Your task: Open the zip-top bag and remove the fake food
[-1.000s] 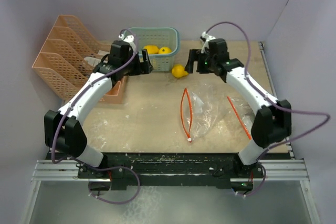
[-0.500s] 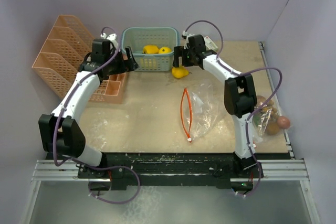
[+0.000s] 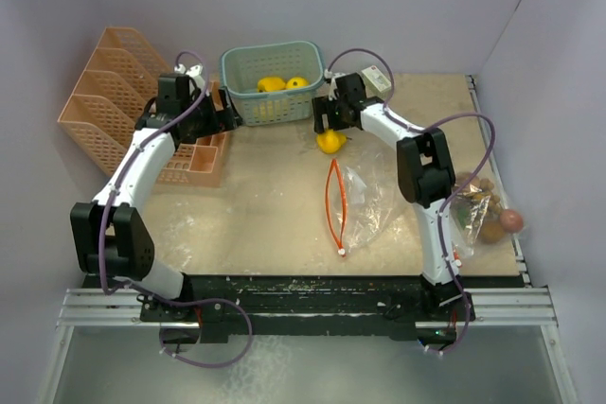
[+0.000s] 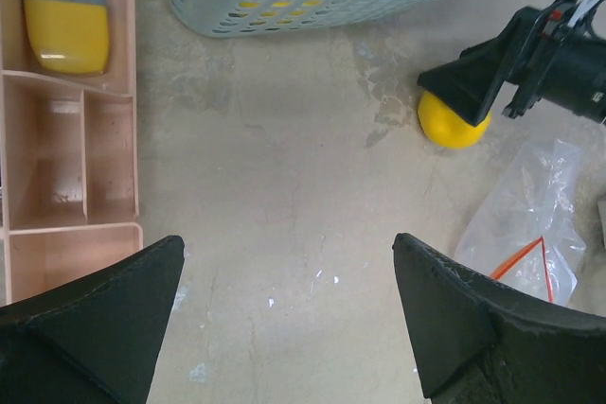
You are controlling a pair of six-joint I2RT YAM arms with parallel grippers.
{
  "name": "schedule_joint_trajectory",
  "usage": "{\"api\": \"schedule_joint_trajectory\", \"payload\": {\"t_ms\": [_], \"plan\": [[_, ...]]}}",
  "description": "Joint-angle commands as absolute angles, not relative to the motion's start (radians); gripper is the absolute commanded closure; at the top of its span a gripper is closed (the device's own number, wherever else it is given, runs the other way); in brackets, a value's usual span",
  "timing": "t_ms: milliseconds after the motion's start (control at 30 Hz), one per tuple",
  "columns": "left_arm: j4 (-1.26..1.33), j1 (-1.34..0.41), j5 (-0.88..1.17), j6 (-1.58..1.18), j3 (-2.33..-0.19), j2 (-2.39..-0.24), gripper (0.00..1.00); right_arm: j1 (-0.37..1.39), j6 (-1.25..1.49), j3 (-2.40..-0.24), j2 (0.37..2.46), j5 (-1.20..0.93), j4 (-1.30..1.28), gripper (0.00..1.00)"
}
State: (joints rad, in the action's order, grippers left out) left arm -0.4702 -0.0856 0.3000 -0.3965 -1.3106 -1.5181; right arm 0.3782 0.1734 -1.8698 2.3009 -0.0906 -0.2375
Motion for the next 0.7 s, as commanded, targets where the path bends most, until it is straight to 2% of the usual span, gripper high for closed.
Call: {"api": "schedule_joint_trajectory", "payload": {"t_ms": [0, 333, 667], "plan": [[-0.408, -0.068, 0.364, -0.385, -1.326, -1.557, 0.05, 0.38, 0.152, -1.791, 2.226, -0.069, -0.215, 0.13], [-0.366, -0.065, 0.404, -0.422, -1.342, -1.612, 0.06, 0.39, 0.22, -1.667, 2.132, -0.073, -0.181, 0.14], [-0.339, -0.064, 0.446, -0.434, -1.37, -1.662, 0.07, 0.39, 0.183, -1.647, 2.083, -0.063, -0.226, 0.14]]}}
